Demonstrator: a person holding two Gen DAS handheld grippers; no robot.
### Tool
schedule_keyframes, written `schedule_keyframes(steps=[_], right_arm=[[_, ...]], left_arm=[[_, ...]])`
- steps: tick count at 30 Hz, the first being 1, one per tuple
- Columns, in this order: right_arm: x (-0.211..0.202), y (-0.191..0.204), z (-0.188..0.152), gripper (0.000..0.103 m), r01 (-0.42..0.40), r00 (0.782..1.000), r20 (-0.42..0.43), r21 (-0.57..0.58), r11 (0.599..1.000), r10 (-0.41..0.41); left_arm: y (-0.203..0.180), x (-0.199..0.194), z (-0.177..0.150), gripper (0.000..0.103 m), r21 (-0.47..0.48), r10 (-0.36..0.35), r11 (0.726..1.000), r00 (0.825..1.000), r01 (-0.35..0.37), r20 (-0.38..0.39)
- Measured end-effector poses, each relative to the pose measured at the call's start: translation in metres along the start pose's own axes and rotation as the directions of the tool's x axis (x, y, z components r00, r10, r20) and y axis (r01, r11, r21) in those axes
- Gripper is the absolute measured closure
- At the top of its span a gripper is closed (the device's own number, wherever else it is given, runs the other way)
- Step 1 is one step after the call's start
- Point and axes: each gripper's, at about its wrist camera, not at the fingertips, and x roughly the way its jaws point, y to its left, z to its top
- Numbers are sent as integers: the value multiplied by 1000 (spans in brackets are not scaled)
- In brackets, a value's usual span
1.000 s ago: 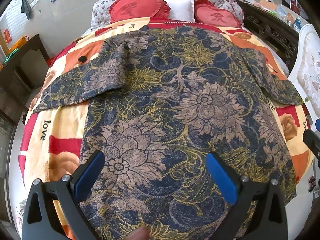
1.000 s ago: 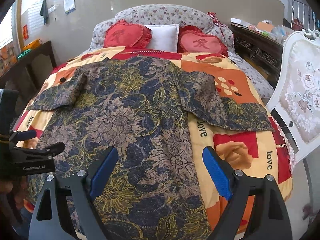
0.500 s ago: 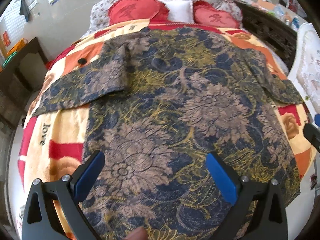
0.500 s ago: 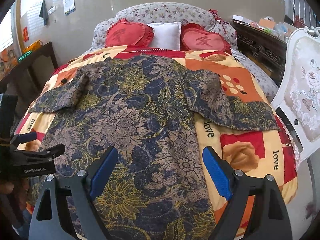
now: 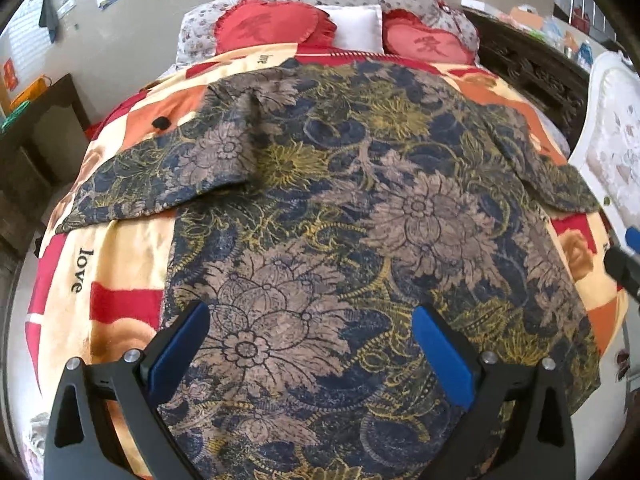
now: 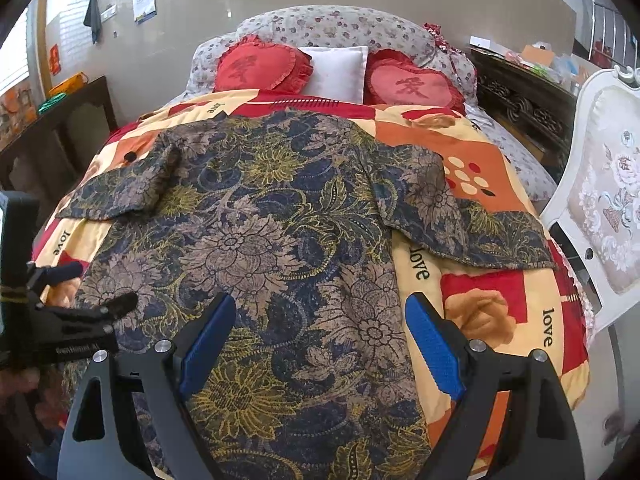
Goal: Fold small clothes
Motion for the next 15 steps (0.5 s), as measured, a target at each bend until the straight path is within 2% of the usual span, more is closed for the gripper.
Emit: schedule_keyframes(steps=[15], right_arm=[[1, 4, 1, 1, -5, 1000, -9, -6, 1000, 5]], left_arm=[[7, 9, 1, 0, -30, 20, 999, 1000, -21, -24]])
